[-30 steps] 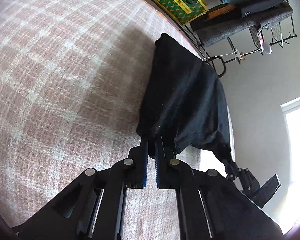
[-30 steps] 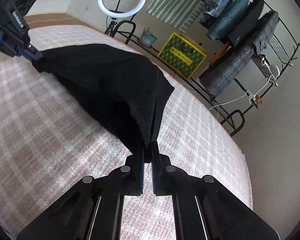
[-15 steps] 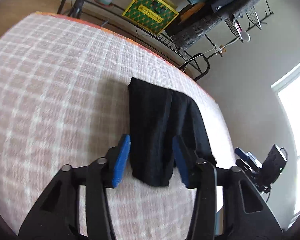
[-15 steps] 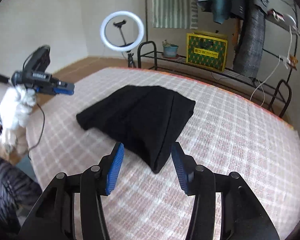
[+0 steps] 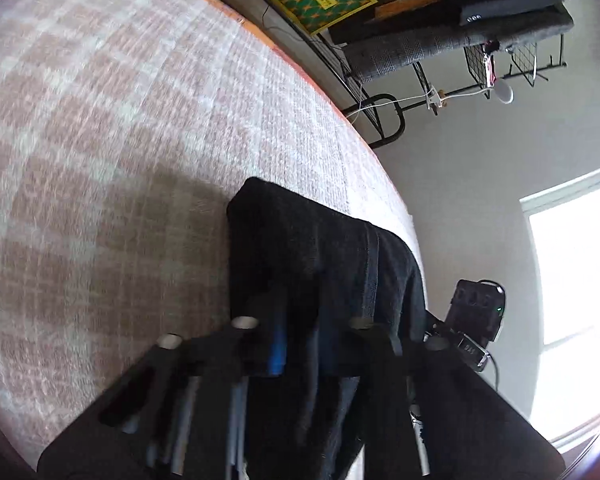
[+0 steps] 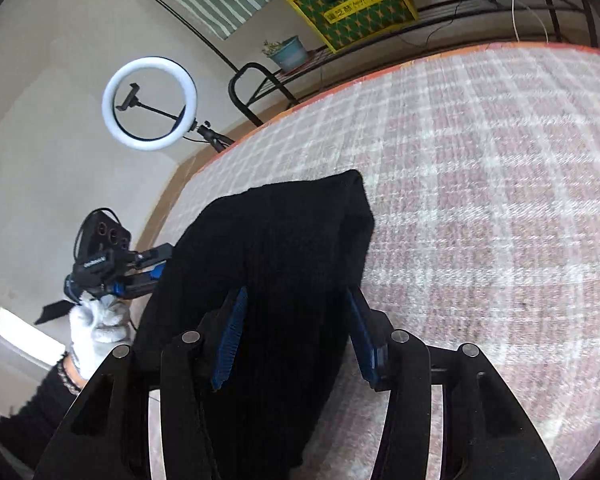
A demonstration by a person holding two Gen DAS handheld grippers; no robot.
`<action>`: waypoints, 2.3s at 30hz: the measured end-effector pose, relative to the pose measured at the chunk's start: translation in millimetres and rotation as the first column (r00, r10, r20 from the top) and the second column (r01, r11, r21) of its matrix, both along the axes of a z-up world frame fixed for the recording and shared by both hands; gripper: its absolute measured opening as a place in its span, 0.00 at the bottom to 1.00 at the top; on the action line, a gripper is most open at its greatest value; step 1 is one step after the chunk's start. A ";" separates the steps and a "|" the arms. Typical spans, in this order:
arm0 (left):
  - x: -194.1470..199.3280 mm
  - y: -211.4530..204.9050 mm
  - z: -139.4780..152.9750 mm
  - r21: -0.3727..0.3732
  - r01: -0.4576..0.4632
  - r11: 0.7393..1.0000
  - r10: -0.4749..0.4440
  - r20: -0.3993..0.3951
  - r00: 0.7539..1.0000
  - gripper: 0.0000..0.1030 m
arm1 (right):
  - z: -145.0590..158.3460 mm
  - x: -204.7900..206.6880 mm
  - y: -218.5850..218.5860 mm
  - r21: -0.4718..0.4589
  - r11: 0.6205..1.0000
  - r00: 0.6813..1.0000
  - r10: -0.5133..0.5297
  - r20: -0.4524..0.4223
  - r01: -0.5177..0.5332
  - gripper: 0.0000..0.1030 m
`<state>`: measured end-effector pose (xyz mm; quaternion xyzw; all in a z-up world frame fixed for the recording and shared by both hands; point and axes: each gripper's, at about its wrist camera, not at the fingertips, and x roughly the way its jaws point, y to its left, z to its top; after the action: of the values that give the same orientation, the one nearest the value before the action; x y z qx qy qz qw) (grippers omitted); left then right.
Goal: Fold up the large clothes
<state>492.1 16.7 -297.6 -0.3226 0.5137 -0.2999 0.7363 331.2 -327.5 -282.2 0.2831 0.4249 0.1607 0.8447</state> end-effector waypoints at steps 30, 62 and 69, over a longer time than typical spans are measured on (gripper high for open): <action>-92.8 -129.3 82.5 0.407 0.301 0.863 -0.429 0.273 0.861 0.08 | 4.8 -75.9 24.4 -0.120 0.992 0.997 0.028 -0.072 -0.037 0.40; -5.5 -141.7 64.1 0.466 0.186 0.865 -0.304 0.193 0.933 0.08 | 48.2 33.1 95.4 -0.464 0.879 0.975 0.187 0.122 -0.110 0.10; -19.7 -119.4 19.0 0.413 0.195 0.890 -0.301 0.210 0.930 0.09 | 6.8 21.3 107.5 -0.567 0.809 0.970 0.233 0.065 -0.156 0.09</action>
<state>472.4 -102.8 -278.6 -0.0589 0.4951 -0.3263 0.8031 352.5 -220.0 -275.4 -0.0320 0.4236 0.1337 0.8953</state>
